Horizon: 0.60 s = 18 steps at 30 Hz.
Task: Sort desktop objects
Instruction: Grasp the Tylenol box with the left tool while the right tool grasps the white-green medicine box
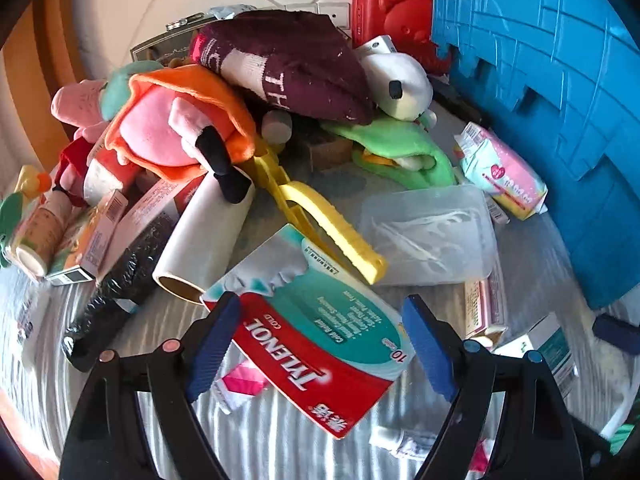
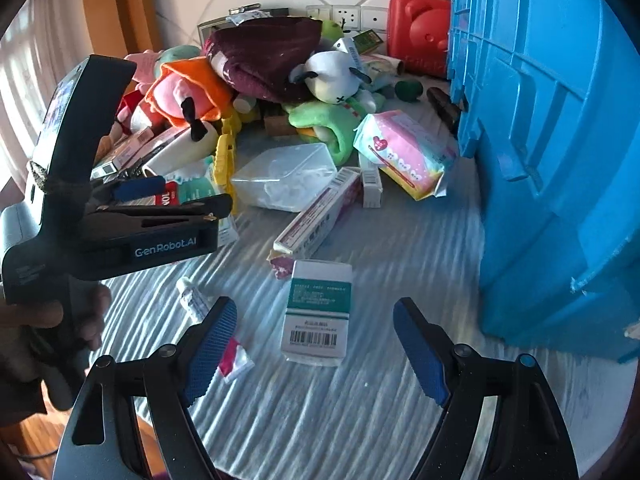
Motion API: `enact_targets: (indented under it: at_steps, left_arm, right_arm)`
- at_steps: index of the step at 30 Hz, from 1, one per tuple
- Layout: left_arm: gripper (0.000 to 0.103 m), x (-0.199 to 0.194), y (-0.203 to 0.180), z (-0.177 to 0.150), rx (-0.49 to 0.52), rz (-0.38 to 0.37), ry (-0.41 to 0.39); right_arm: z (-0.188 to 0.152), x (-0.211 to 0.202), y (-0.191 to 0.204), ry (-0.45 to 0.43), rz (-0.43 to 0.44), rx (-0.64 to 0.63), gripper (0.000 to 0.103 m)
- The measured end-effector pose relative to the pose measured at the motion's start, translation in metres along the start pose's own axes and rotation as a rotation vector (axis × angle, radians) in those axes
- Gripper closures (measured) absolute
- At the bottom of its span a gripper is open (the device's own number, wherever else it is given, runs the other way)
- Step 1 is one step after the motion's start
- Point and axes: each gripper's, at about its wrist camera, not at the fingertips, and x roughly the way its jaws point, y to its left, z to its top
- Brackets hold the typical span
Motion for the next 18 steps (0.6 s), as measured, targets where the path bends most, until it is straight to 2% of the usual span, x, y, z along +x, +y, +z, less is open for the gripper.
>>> enact_targets:
  at_steps: [5, 12, 16, 18]
  left_arm:
    - [0.020, -0.010, 0.021, -0.017, -0.005, -0.031, 0.000]
    - [0.021, -0.016, 0.045, -0.029, -0.007, -0.042, 0.048]
    - [0.021, -0.025, 0.063, -0.031, -0.064, -0.050, 0.029]
    - [0.021, -0.018, 0.064, -0.029, -0.098, -0.061, 0.059]
  right_arm:
    - [0.007, 0.007, 0.002, 0.007, 0.010, -0.013, 0.022]
    - [0.011, 0.012, 0.008, 0.027, 0.008, -0.028, 0.022]
    - [0.013, 0.005, 0.010, 0.005, 0.003, -0.045, 0.022]
    - [0.015, 0.005, 0.008, 0.004, 0.005, -0.030, 0.022]
